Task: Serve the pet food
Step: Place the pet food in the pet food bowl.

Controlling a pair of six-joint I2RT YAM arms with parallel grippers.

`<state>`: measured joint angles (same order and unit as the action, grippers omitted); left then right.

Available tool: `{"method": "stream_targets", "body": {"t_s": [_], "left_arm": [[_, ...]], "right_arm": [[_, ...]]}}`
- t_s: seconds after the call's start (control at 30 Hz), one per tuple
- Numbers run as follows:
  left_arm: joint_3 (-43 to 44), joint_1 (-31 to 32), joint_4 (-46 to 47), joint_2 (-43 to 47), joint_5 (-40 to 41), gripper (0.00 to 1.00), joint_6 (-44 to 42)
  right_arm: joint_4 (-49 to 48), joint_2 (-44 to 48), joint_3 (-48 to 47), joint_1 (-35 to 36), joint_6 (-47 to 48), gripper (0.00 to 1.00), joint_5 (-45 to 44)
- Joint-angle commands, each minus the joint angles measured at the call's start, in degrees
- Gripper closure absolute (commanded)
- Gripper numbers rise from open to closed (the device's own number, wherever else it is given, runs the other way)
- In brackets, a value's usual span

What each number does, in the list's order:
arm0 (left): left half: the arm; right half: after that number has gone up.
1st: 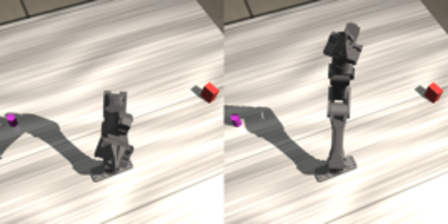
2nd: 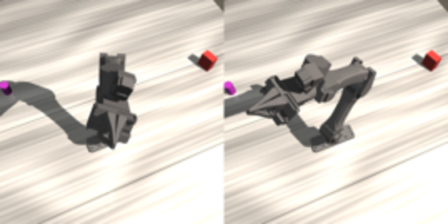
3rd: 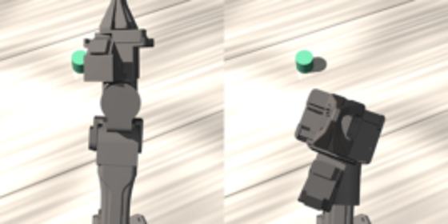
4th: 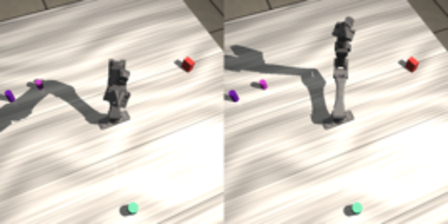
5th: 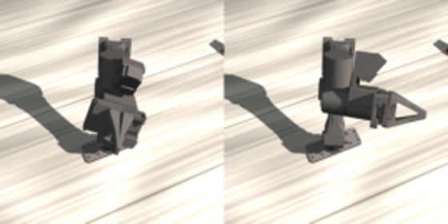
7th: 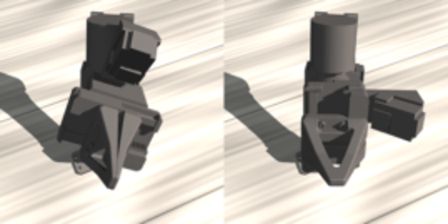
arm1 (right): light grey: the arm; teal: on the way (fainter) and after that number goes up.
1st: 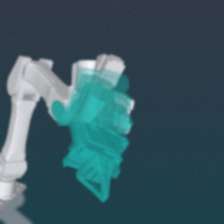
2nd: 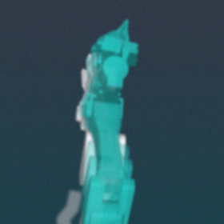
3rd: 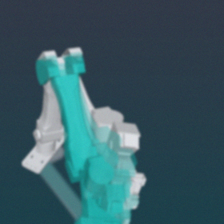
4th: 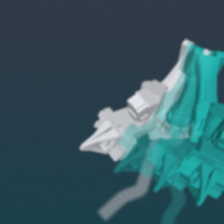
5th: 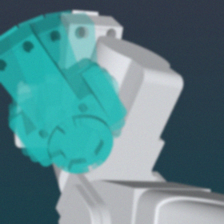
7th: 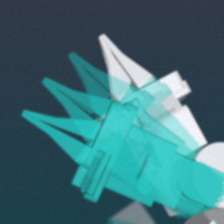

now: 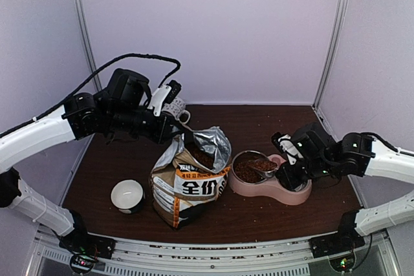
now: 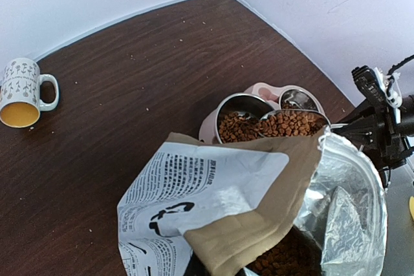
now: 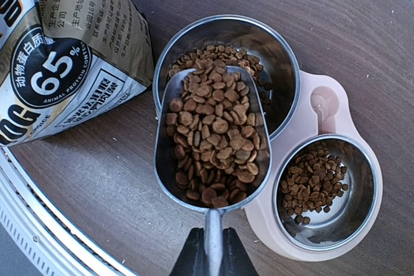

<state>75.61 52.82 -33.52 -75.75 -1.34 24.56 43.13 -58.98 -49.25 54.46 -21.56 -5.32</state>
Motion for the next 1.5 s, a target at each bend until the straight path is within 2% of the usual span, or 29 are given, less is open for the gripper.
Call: {"method": "stream_targets", "body": {"t_s": [0.0, 1.03, 1.47], "left_arm": [[1.8, -1.1, 13.7, 3.5, 0.8, 1.00, -0.9], [1.7, -1.5, 13.3, 4.3, 0.3, 1.00, -2.5], [2.2, -1.7, 13.1, 4.3, 0.1, 1.00, -3.6]], "right_arm": [[3.9, -1.4, -3.7, -1.1, 2.0, 1.00, 1.0], [21.4, -11.7, -17.7, -4.9, 11.4, 1.00, 4.1], [31.3, -17.7, -27.2, -4.9, 17.0, 1.00, 0.5]]}}
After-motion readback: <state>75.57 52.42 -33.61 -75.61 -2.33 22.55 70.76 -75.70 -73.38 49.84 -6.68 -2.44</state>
